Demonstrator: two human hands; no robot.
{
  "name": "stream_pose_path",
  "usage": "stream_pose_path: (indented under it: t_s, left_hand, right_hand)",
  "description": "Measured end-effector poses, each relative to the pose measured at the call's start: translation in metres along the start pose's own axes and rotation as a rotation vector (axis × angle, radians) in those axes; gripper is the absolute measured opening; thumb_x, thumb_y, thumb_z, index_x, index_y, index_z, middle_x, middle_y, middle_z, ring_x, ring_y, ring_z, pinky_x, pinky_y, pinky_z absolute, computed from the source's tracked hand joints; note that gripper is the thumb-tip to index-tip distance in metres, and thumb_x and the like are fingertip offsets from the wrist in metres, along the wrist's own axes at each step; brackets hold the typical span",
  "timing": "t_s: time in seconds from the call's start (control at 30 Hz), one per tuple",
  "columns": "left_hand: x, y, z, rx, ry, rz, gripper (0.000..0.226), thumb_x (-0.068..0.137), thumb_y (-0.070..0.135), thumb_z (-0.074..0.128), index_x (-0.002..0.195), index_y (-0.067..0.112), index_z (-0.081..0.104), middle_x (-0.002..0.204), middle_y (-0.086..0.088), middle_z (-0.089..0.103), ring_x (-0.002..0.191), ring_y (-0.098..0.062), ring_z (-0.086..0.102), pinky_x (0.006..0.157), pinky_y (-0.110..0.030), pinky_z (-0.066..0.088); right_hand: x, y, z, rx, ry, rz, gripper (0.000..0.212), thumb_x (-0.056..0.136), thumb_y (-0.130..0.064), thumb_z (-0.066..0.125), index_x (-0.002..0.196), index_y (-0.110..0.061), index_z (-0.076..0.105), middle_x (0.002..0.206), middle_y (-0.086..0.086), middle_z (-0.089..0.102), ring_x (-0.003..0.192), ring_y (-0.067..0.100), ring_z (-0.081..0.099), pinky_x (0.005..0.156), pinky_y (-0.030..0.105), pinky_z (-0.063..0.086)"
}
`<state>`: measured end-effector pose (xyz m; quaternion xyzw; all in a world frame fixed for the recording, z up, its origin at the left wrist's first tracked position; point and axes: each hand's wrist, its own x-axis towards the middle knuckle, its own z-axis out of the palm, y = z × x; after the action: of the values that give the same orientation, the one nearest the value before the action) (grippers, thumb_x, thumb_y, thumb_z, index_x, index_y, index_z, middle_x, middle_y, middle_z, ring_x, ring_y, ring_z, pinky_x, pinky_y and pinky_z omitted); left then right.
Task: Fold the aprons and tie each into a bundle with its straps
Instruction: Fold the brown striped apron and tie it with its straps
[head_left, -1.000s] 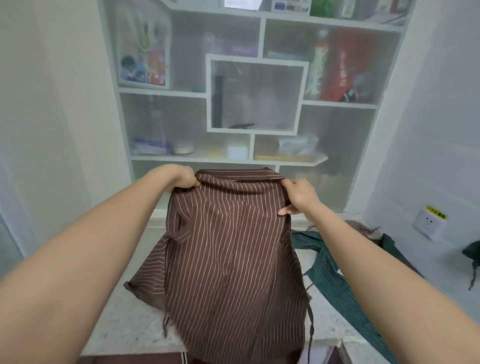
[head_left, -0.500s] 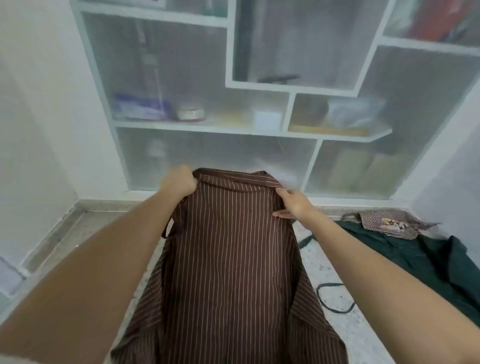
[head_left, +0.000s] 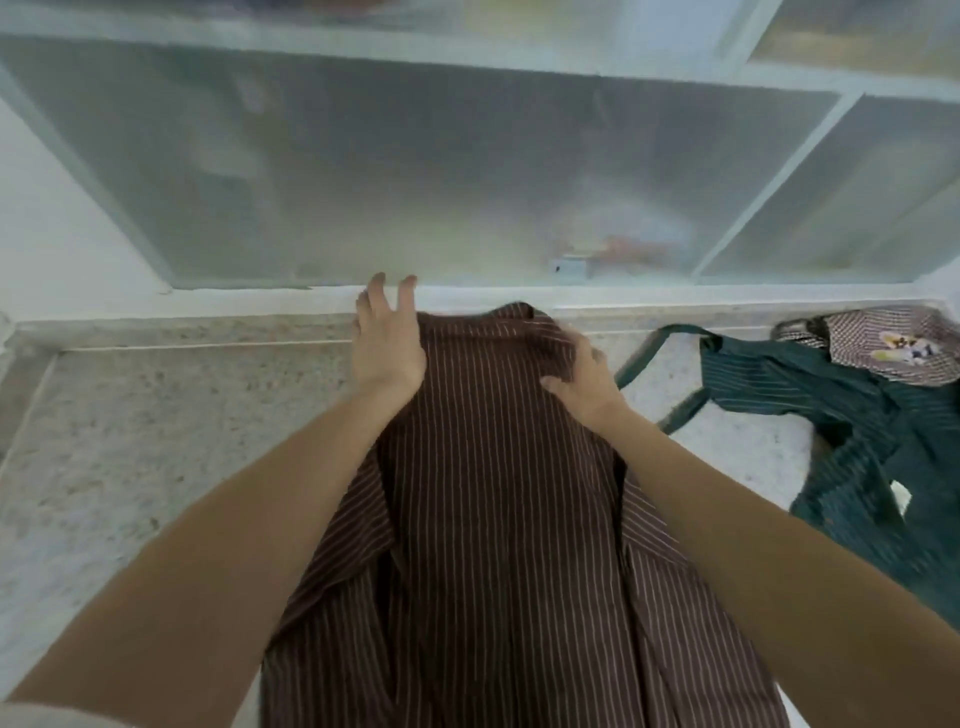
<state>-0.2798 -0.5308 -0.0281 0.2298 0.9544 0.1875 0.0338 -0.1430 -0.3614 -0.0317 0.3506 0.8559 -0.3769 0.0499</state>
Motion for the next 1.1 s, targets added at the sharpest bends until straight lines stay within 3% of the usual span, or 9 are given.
stream_pose_path:
  t_s: [0.07,0.13,0.23,0.3,0.37,0.47,0.63,0.83,1.1]
  left_hand:
    - [-0.01,-0.005,0.025,-0.005,-0.082,0.179,0.054,0.082,-0.003,0.056,0.131,0.013,0.04,0.137,-0.013,0.035,0.125,-0.03,0.037,0.099,-0.038,0.039]
    - [-0.018,-0.01,0.047,-0.023,-0.401,0.24,0.044,0.086,0.013,0.062,0.127,0.011,0.044,0.129,-0.012,0.042,0.121,-0.03,0.04,0.096,-0.039,0.041]
    - [-0.031,-0.021,0.07,0.13,-0.776,0.181,0.1,0.074,0.04,0.076,0.149,0.013,0.015,0.154,-0.013,0.01,0.141,-0.036,0.01,0.113,-0.05,0.023]
    - [-0.035,-0.029,0.078,0.219,-0.836,0.185,0.124,0.067,0.045,0.08,0.15,0.021,-0.009,0.155,-0.008,-0.021,0.142,-0.035,-0.017,0.112,-0.059,0.01]
    - [-0.035,-0.036,0.082,0.221,-0.865,0.197,0.131,0.065,0.046,0.082,0.148,0.027,-0.018,0.151,-0.003,-0.034,0.139,-0.032,-0.027,0.11,-0.063,0.01]
    - [-0.035,-0.041,0.083,0.21,-0.854,0.205,0.132,0.062,0.047,0.082,0.148,0.029,-0.017,0.151,-0.001,-0.033,0.14,-0.03,-0.026,0.107,-0.066,0.013]
    - [-0.064,-0.049,0.082,0.146,-0.684,0.155,0.116,0.069,0.045,0.079,0.15,0.025,-0.001,0.157,-0.002,-0.015,0.144,-0.029,-0.011,0.111,-0.061,0.012]
    - [-0.122,-0.055,0.065,0.028,-0.314,0.198,0.046,0.091,0.017,0.055,0.135,0.014,0.042,0.149,-0.004,0.029,0.136,-0.024,0.027,0.107,-0.042,0.029]
    - [-0.227,-0.086,0.039,-0.068,-0.184,-0.04,0.032,0.091,0.016,0.052,0.121,0.01,0.05,0.129,-0.009,0.045,0.12,-0.028,0.04,0.097,-0.043,0.038]
  right_hand:
    - [0.001,0.016,0.024,-0.097,-0.079,0.006,0.067,0.093,-0.021,0.057,0.148,-0.017,0.019,0.147,0.015,0.027,0.13,0.031,0.038,0.105,0.037,0.035]
    - [0.004,0.029,0.043,-0.168,-0.186,0.039,0.07,0.091,-0.025,0.06,0.148,-0.017,0.019,0.148,0.014,0.026,0.13,0.031,0.039,0.104,0.037,0.036]
    - [0.007,0.045,0.057,-0.293,-0.293,0.092,0.089,0.083,-0.034,0.069,0.15,-0.02,0.012,0.155,0.013,0.01,0.14,0.035,0.021,0.113,0.044,0.027]
    - [0.007,0.054,0.06,-0.394,-0.34,0.097,0.104,0.077,-0.035,0.076,0.151,-0.026,0.004,0.157,0.01,-0.007,0.144,0.035,-0.001,0.116,0.053,0.016]
    - [0.004,0.062,0.063,-0.451,-0.404,0.1,0.117,0.071,-0.034,0.08,0.149,-0.034,-0.007,0.155,0.003,-0.025,0.142,0.032,-0.02,0.112,0.064,0.01]
    - [0.004,0.067,0.063,-0.449,-0.435,0.096,0.123,0.068,-0.036,0.082,0.146,-0.041,-0.013,0.151,-0.004,-0.035,0.14,0.028,-0.029,0.105,0.073,0.007]
    - [-0.008,0.069,0.061,-0.407,-0.341,-0.033,0.11,0.069,-0.032,0.082,0.149,-0.039,0.006,0.156,-0.007,-0.02,0.143,0.022,-0.021,0.106,0.072,0.007]
    - [-0.081,0.052,0.103,-0.341,-0.118,-0.189,0.075,0.091,-0.021,0.058,0.15,-0.028,0.012,0.158,0.002,0.007,0.145,0.024,0.009,0.113,0.055,0.023]
    - [-0.171,0.053,0.128,-0.278,-0.256,-0.214,0.058,0.096,-0.018,0.05,0.147,-0.019,0.022,0.144,0.013,0.025,0.135,0.027,0.024,0.109,0.036,0.03]
